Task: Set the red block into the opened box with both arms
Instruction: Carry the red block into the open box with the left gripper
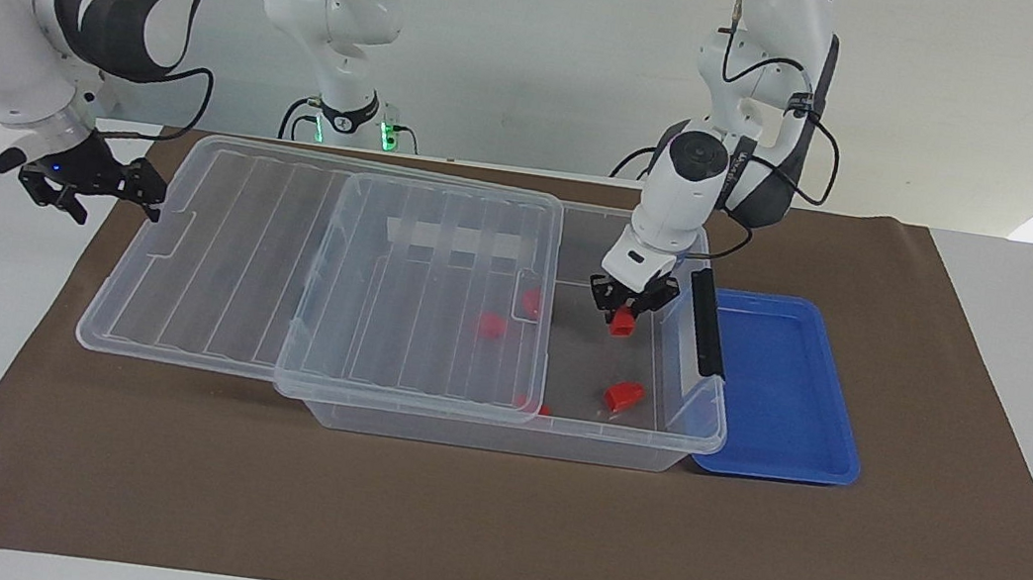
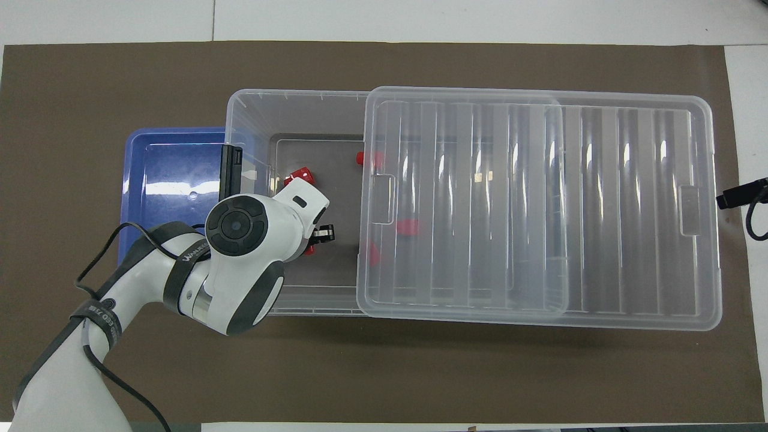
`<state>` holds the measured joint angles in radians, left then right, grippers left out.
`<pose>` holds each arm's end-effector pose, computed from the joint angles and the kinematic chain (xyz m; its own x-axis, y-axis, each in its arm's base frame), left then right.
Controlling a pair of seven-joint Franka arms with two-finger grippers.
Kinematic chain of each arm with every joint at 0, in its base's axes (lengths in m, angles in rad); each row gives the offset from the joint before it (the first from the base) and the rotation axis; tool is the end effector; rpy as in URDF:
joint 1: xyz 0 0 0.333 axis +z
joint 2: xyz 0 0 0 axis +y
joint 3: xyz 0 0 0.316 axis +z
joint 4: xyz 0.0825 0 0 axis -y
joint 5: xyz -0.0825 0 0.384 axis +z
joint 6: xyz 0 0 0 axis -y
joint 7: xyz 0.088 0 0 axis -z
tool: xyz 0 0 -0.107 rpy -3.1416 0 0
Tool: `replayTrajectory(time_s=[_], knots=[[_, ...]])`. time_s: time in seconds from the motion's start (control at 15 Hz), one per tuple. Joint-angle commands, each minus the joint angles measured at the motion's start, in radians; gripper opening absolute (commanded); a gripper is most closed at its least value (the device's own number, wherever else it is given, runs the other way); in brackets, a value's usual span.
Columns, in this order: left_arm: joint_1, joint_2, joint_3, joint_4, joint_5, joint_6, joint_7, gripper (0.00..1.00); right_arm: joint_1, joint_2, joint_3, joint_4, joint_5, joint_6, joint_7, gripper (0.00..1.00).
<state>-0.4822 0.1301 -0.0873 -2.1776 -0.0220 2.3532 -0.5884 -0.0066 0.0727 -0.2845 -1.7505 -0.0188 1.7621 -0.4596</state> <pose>0.4678 -0.2994 0.3361 0.9991 0.0356 0.0227 0.0345 -0.9982 0.0483 0.5548 -0.1636 0.5157 0.9828 0.1712 -0.0693 0.1722 -0.9850 0.0088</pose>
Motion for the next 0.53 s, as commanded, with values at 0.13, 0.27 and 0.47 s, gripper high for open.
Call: replayTrajectory(time_s=[0.13, 0.27, 0.47], knots=[[-0.013, 0.037, 0.012, -0.016, 0.019, 0.055, -0.021, 0.0, -0.016, 0.079, 0.005, 0.193, 0.014, -0.125, 0.013, 1.0], [-0.007, 0.039, 0.012, -0.011, 0.019, 0.055, -0.022, 0.62, -0.018, 0.076, 0.004, 0.198, 0.0, -0.127, 0.013, 1.0], [-0.015, 0.033, 0.012, -0.001, 0.019, 0.043, -0.048, 1.0, -0.058, 0.076, -0.004, 0.187, 0.01, -0.102, 0.007, 1.0]])
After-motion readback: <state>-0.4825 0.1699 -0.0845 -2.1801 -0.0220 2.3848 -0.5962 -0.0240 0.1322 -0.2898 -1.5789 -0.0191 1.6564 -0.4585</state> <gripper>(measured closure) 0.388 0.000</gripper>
